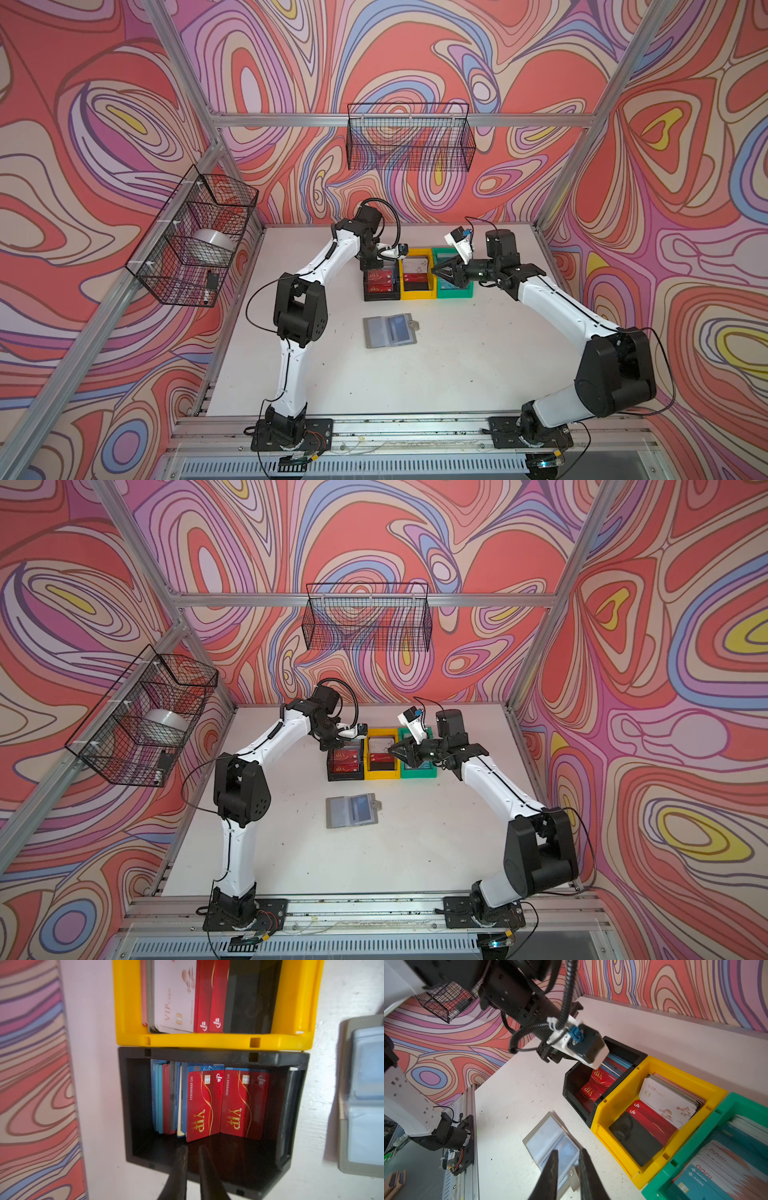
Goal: Take the credit cards out of the card holder
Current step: Place the credit card in the storage box, then flip over the card slot in the card holder.
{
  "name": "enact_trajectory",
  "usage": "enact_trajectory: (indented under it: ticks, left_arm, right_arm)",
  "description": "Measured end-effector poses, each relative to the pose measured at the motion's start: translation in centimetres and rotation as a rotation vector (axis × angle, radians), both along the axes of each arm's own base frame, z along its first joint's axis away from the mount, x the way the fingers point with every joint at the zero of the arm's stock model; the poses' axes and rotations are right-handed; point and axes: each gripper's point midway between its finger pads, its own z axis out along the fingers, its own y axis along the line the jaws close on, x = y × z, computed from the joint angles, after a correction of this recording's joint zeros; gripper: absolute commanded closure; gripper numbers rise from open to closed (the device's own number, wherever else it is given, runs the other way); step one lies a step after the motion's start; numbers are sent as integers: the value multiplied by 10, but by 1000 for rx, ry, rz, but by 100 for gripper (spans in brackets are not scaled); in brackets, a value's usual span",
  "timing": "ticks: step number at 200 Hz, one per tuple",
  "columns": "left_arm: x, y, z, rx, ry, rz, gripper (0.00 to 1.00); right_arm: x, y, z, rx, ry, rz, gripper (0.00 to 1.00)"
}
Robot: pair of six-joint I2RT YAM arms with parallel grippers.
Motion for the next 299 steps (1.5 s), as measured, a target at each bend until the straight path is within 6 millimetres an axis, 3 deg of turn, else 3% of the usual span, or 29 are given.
enact_trajectory:
  ticks: [32,64,90,121,164,203,236,264,299]
  left_arm:
    - [-9,-1,42,-78,-70,34,75]
    - [-30,4,49,-151,-25,144,73]
    - [-55,9,36,-216,82,289,77]
    - [-105,11,12,-338,263,450,79]
    - [-171,4,-18,-568,477,617,88]
    - [-207,7,-44,-722,581,755,100]
    - [-215,9,-61,-769,630,850,100]
    - [-204,5,-67,-806,644,900,100]
    - [-193,4,-94,-787,685,988,100]
  right_arm:
    - [-4,-1,7,5,-10,-3,76]
    - [-10,-2,8,2,50,-7,75]
    - [-14,1,3,22,151,1,77]
    - [-25,6,-17,85,312,10,78]
    - [-48,18,-73,127,542,-3,80]
    - [-70,55,-124,85,684,38,84]
    - [-80,84,-159,49,748,62,86]
    - [-75,85,-184,27,783,23,87]
    - [-69,84,-203,-3,805,-13,87]
